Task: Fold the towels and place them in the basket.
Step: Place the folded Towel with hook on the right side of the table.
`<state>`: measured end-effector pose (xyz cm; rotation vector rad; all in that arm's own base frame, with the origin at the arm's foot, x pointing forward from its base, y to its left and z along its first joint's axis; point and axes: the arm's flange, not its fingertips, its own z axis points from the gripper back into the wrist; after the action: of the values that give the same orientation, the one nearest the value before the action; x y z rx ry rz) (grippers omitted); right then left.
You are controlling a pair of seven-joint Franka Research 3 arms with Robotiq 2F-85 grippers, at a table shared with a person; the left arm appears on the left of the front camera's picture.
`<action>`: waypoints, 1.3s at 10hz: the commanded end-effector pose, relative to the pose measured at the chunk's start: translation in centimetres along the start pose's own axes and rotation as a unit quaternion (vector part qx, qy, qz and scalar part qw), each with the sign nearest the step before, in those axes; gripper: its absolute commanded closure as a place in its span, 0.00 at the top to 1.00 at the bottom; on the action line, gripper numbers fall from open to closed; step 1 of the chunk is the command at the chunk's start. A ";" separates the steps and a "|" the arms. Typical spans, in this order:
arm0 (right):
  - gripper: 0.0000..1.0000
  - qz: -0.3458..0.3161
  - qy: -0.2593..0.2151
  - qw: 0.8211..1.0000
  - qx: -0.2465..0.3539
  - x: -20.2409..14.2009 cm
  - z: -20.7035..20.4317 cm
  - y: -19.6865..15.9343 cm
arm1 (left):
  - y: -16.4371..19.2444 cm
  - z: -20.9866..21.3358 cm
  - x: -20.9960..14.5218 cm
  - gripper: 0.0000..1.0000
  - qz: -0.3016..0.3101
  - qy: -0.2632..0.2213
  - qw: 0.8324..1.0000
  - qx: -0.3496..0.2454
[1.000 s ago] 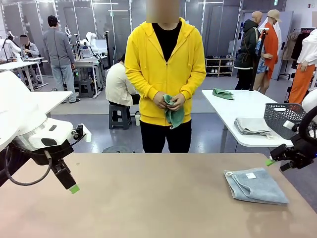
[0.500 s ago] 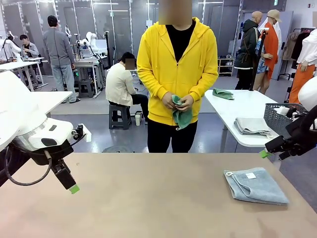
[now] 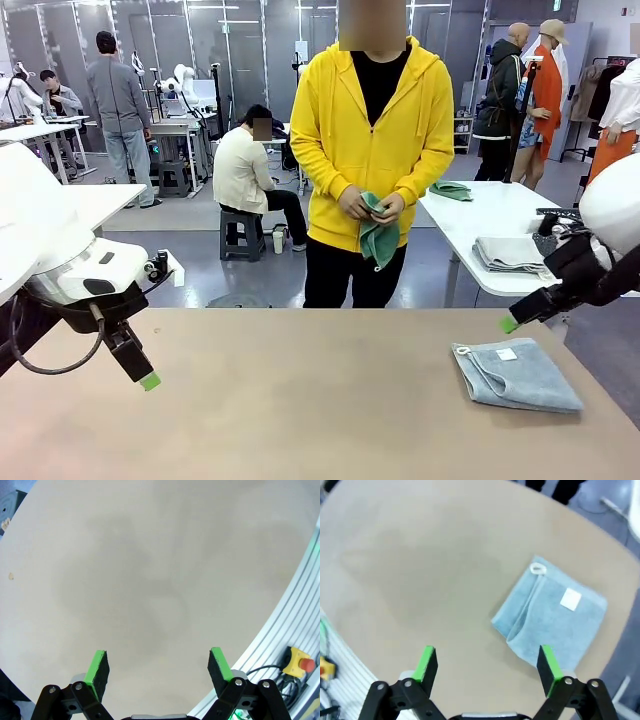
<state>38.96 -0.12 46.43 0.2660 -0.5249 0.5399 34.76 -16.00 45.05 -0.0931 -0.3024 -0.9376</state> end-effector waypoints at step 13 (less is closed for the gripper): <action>1.00 0.139 0.034 0.990 0.012 3.3 -1.0 8.3 | 0.0 -0.1 0.1 1.00 0.003 0.001 1.000 0.008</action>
<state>37.22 8.44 48.20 0.2079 -0.4890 0.8228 34.76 -16.00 45.04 -0.0932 -0.3024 -0.9377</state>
